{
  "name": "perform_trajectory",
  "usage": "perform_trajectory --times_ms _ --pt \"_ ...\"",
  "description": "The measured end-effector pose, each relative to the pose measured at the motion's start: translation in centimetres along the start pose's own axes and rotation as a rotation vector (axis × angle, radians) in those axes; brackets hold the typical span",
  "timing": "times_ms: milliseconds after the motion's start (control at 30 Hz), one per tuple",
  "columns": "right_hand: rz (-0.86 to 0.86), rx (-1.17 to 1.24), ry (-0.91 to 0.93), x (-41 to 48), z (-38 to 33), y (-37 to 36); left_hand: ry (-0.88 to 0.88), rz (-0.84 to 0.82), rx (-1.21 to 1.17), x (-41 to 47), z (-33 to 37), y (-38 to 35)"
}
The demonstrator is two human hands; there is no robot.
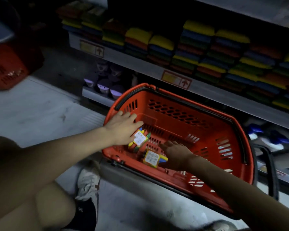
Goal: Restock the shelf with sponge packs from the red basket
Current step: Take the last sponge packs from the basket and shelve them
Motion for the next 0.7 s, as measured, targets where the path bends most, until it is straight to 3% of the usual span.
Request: perform_trajectory --times_ms 300,700 --pt "-0.113 0.065 0.028 7.3 -2.3 -2.8 -0.023 -0.037 0.036 1.0 -0.4 -1.1" --pt "-0.113 0.047 0.014 7.9 -1.1 -6.3 0.006 -0.165 0.044 3.6 0.7 -1.7"
Point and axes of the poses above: each hand's wrist, its own x-axis towards the middle knuckle, its own y-axis out of the back of the hand, z = x × y, the point moved 1 cm from there along x, towards the middle knuckle, and after that the axes turned 5 degrees about -x, right-handed, at the moved point
